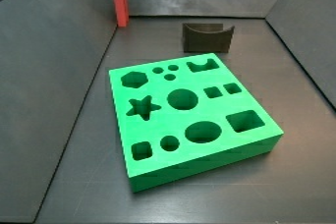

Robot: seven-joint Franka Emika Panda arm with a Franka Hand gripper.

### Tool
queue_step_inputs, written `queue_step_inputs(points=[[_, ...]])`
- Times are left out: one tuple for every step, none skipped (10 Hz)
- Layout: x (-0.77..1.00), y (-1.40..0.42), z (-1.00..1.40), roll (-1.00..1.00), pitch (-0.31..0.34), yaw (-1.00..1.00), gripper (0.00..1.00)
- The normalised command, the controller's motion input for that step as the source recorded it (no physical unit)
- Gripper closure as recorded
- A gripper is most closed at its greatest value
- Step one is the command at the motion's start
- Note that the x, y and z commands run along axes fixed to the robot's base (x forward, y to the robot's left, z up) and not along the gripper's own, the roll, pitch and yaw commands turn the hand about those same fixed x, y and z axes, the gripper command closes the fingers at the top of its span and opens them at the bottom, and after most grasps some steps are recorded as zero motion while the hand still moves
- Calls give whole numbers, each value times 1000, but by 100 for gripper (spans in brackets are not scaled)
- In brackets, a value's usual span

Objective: Pick up the double-square object. Move up. Move to above the board. Insert the double-square object.
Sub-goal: Pick up the double-square object.

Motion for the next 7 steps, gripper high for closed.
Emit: queue_step_inputs(points=[[-837,20,-6,-9,-36,-263,0],[-920,474,-157,-64,0,-49,0],[-931,357,-111,126,0,-134,0],[-1000,257,-254,143,-50,-234,0],[-1000,380,-260,81,-73,-143,0],[-1000,297,-171,134,-84,-91,0],[-1000,283,-80,147,-84,-51,0]])
